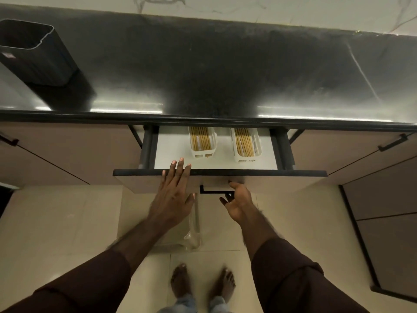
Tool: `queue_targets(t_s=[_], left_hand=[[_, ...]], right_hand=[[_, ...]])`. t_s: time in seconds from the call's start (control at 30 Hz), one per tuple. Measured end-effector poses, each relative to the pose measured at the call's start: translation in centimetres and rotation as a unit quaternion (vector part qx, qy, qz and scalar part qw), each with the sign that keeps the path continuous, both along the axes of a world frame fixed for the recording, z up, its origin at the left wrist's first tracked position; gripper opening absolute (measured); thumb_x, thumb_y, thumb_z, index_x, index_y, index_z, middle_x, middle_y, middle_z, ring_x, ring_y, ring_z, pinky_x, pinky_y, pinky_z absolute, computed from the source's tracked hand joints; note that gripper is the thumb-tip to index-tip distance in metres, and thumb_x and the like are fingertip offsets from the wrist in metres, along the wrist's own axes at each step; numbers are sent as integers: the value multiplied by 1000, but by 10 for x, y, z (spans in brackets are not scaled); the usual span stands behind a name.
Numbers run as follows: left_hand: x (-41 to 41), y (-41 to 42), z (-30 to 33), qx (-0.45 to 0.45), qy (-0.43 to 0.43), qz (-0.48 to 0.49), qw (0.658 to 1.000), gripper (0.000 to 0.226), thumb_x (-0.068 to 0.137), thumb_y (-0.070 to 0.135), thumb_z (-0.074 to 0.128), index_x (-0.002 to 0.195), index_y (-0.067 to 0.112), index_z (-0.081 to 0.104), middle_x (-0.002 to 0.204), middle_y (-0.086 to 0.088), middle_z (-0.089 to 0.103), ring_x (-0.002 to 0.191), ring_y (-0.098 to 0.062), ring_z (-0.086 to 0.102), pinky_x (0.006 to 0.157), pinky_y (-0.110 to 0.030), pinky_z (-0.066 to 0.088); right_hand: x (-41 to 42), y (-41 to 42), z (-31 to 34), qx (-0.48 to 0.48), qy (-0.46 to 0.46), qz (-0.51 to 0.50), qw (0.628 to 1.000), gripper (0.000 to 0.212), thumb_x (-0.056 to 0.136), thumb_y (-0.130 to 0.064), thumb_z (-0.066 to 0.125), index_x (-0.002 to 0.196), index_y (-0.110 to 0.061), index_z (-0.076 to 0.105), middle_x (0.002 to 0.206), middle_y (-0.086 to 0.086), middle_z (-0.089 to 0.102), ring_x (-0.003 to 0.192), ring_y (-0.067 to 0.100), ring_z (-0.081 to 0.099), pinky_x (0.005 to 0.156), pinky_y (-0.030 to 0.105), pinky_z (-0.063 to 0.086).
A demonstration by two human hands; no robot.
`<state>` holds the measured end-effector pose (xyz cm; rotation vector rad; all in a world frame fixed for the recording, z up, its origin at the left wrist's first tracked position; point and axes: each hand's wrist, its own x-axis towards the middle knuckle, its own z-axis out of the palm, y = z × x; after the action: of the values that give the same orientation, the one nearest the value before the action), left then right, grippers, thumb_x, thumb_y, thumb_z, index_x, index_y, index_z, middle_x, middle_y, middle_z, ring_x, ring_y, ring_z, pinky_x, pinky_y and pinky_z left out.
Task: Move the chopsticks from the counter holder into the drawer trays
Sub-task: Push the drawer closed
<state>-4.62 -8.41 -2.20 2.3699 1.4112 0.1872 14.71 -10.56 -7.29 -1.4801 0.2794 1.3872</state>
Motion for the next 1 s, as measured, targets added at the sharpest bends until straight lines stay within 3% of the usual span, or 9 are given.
queue_targets(t_s=[0.47, 0.6, 0.77, 1.0], left_hand=[[28, 32, -8, -4, -28, 48, 998, 82, 94, 28, 54, 154, 14, 1, 162, -5, -10, 146, -17, -18, 121, -41, -5], [38, 46, -9, 0, -22, 54, 998, 83, 93, 30, 54, 155, 15, -1, 162, -6, -11, 147, -18, -18, 121, -41, -5], [47, 67, -9, -4, -19, 75, 997, 83, 93, 31, 53, 155, 16, 0, 163, -6, -11, 149, -20, -16, 122, -43, -3], [52, 82, -10, 1, -22, 84, 996, 82, 93, 28, 54, 154, 16, 1, 163, -6, -10, 147, -18, -18, 122, -42, -5]], right_hand=[[26, 63, -7, 57, -5, 34, 998, 43, 95, -14, 62, 135, -16, 48, 133, 12, 52, 118, 31, 52, 107, 51, 42], [32, 82, -6, 63, -7, 40, 997, 43, 95, -16, 63, 135, -15, 48, 143, 12, 45, 133, 35, 42, 111, 55, 36], [38, 106, -5, 60, -7, 42, 997, 52, 95, -20, 63, 142, -15, 42, 149, 12, 39, 137, 35, 38, 111, 56, 36], [42, 129, -5, 59, -13, 57, 996, 43, 97, -18, 59, 138, -20, 47, 141, 11, 45, 127, 31, 44, 105, 53, 39]])
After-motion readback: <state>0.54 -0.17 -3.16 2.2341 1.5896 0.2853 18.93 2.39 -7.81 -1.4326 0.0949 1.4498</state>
